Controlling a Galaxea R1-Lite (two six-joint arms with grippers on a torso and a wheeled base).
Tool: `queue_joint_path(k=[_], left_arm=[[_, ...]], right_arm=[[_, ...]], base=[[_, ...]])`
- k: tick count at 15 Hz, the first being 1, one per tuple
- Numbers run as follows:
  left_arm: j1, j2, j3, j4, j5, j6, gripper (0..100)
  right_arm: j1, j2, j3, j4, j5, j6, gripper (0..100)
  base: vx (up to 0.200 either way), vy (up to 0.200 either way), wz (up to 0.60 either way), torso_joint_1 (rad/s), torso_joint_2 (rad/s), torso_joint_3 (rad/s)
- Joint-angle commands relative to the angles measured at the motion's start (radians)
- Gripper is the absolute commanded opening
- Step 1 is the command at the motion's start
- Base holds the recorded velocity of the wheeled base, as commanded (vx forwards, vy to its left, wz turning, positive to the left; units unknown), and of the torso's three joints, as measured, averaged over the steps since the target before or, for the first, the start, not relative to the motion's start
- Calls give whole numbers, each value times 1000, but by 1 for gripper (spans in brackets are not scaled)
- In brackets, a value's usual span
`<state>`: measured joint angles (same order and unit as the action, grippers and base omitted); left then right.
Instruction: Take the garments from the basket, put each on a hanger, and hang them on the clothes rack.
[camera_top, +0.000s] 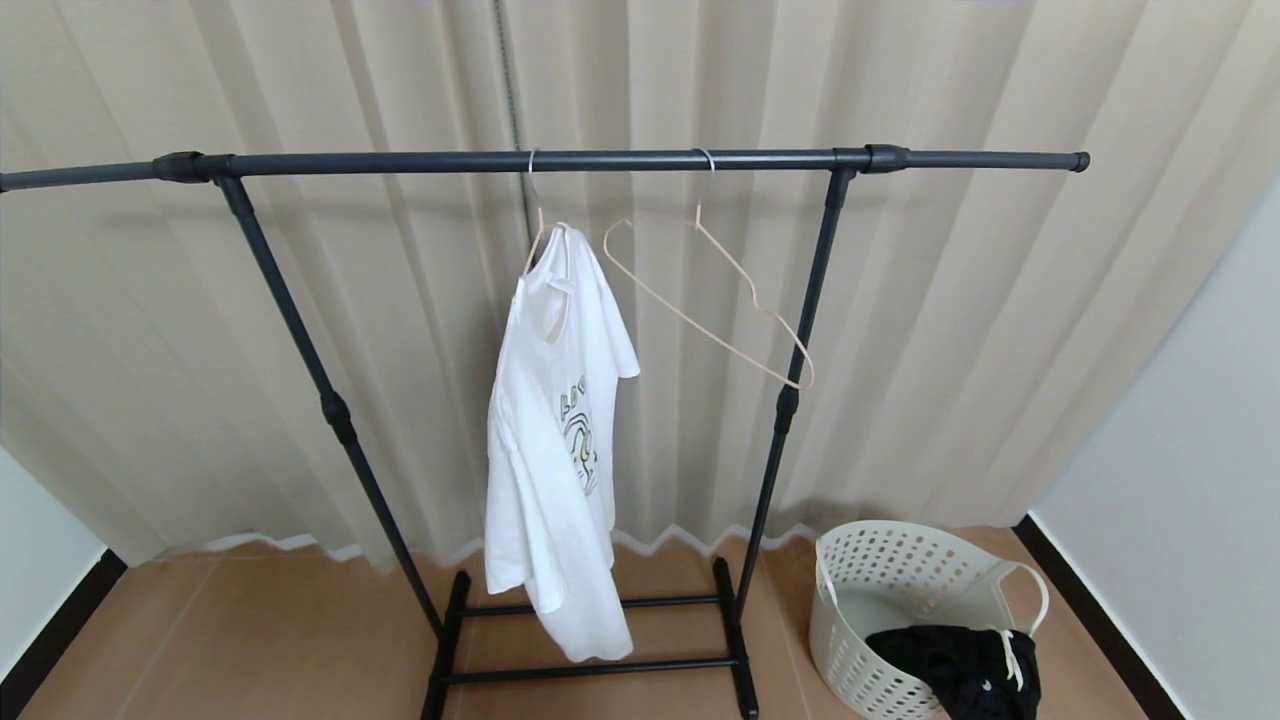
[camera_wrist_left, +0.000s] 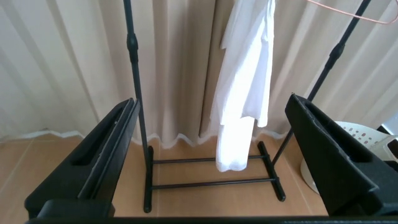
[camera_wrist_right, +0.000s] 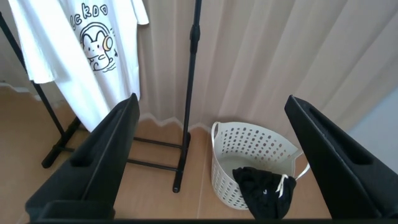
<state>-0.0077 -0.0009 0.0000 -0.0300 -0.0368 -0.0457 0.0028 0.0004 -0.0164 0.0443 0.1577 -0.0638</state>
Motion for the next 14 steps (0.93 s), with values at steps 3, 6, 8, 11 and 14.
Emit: queue_joint_path(k=[3, 6, 8, 11, 14], left_arm=[[0, 1, 0, -1, 0, 0, 100], [0, 1, 0, -1, 0, 0, 100], [0, 1, 0, -1, 0, 0, 100], [0, 1, 0, -1, 0, 0, 100], [0, 1, 0, -1, 0, 0, 100]], right_arm=[[0, 0, 0, 0, 0, -1, 100], [0, 0, 0, 0, 0, -1, 100], [0, 0, 0, 0, 0, -1, 100], [0, 0, 0, 0, 0, -1, 100], [0, 0, 0, 0, 0, -1, 100]], base=[[0, 0, 0, -167, 429, 253], [0, 0, 0, -201, 546, 338], [0, 0, 0, -205, 547, 344], [0, 0, 0, -178, 530, 351], [0, 0, 0, -162, 515, 354]])
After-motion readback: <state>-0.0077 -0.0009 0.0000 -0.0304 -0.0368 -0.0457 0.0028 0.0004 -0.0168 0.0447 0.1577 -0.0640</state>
